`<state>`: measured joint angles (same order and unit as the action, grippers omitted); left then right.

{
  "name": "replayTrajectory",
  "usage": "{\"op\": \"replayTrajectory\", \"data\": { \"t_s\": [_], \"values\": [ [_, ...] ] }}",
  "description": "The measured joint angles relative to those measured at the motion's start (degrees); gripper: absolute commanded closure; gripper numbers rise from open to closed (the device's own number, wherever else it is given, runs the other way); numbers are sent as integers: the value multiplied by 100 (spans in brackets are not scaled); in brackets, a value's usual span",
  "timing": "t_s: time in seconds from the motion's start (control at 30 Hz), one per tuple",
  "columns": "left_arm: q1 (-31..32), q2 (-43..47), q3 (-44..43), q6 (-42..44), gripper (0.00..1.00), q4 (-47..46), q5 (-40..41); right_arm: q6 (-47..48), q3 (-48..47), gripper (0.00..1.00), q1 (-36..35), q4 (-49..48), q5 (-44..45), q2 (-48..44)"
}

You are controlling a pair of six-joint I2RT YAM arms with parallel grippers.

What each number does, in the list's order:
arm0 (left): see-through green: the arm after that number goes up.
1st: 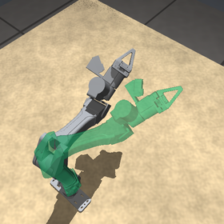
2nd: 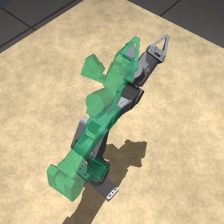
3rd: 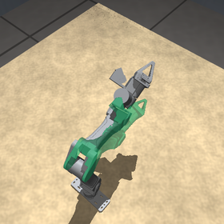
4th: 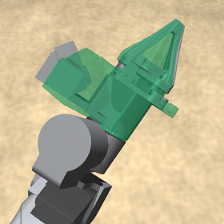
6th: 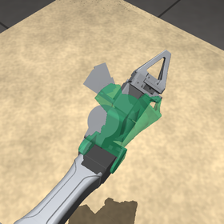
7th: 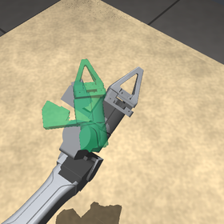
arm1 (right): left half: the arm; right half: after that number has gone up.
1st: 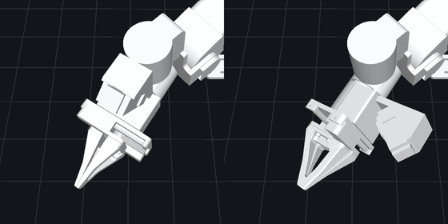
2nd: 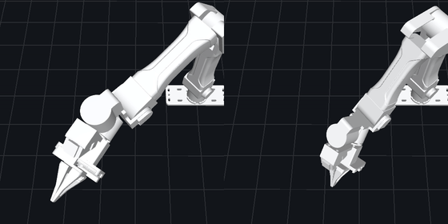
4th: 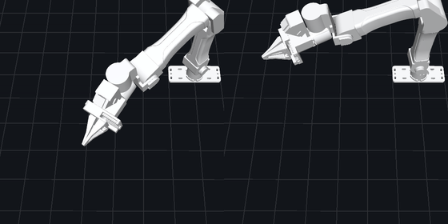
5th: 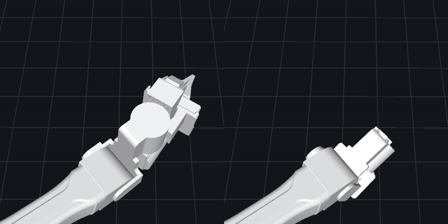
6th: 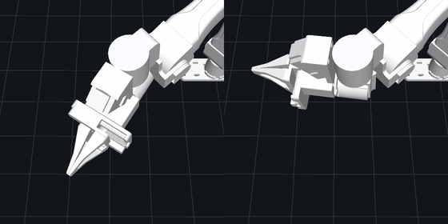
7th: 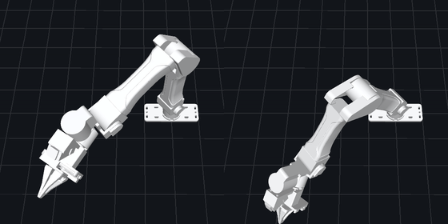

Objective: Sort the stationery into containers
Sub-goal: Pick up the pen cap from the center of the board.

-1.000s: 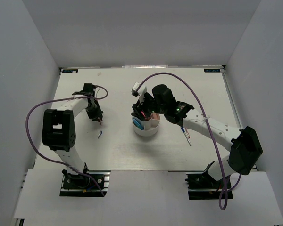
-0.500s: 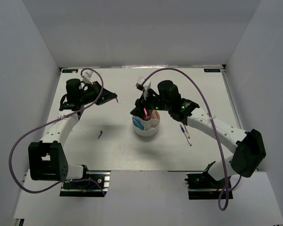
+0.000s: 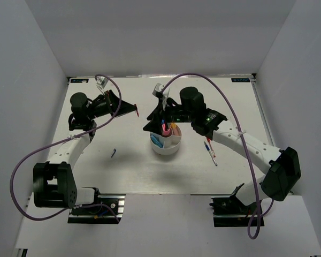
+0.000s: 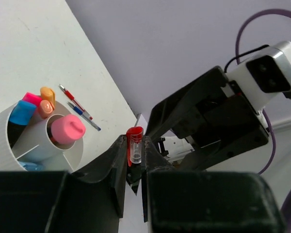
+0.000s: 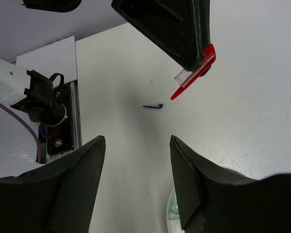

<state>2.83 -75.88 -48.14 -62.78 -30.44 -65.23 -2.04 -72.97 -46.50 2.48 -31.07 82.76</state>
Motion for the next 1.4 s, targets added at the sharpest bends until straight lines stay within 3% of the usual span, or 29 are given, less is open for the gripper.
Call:
{"op": "replayTrajectory", "data": {
  "t_s": [0.43,1.4],
  "values": [
    [28,138,271,-629,100,-734,-197,-664,-289,43,92,-459,-522,404],
    [68,155,289,-1016,100,-909,-186,-1447,-549,71,282,-1043,-953,1056]
  ]
}}
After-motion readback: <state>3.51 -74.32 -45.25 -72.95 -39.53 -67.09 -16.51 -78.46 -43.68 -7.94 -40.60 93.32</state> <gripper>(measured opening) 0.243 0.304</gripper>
